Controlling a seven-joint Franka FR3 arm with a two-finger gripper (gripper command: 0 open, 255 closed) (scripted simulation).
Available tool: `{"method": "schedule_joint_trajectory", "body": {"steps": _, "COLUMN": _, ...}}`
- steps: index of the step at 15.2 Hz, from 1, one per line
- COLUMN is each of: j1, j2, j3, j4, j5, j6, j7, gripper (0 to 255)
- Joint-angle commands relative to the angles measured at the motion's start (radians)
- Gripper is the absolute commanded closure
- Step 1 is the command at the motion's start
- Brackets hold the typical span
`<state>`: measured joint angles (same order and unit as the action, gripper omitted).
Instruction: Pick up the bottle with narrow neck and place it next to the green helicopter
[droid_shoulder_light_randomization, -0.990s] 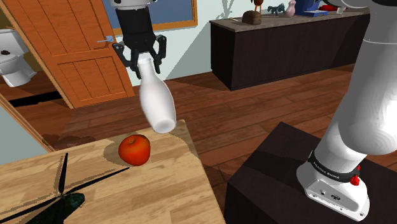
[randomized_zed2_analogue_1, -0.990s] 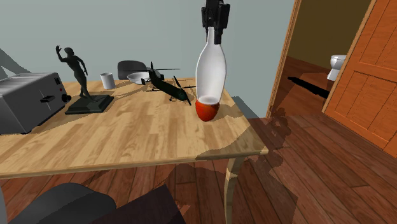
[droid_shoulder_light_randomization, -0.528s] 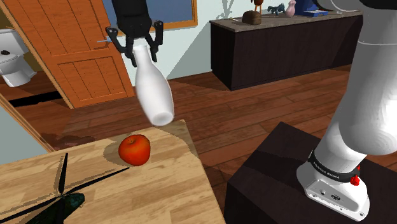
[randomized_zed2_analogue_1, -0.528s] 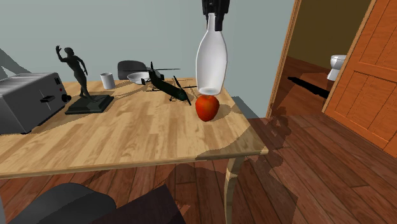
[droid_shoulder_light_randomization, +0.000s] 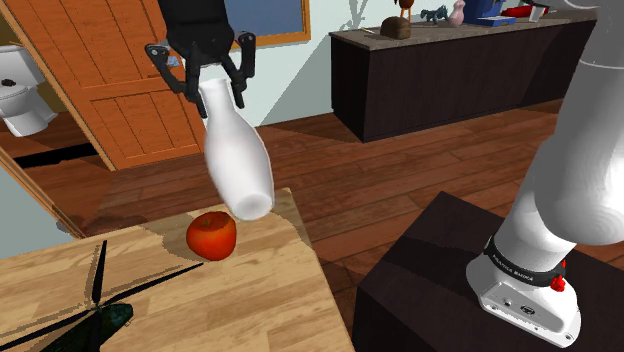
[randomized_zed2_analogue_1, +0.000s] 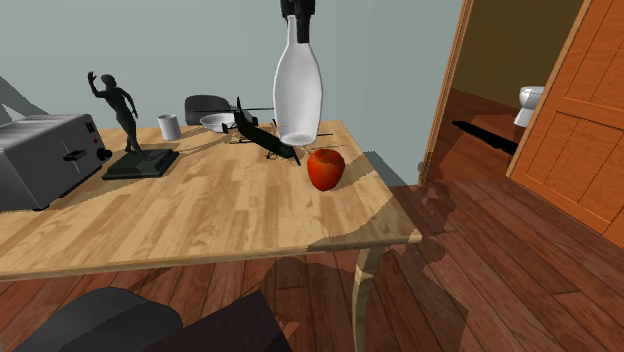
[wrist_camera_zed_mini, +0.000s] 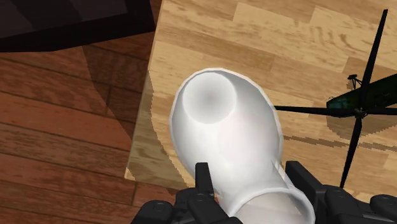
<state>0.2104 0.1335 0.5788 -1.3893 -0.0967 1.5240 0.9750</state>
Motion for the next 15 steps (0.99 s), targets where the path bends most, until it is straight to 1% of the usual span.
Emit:
{"method": "schedule_joint_trajectory", "body": {"steps": 1, "j1": 0.015, "j2": -0.036, "j3": 0.016, "j4": -0.041, "j5": 0.017, "j6": 0.009, "j7": 0.037, "gripper": 255}}
{"method": "schedule_joint_trajectory", "body": {"steps": 8, "j1": 0.089, "j2": -0.087, "j3": 0.083, "j4": -0.096, "j5": 0.041, "j6": 0.017, "j7": 0.181, "gripper": 255}}
{"method": "schedule_joint_trajectory", "body": {"steps": 15, "j1": 0.182, "j2": -0.073, "j3": 0.164, "j4": -0.084, "j5": 0.026, "j6": 0.007, "j7": 0.354, "gripper": 255}}
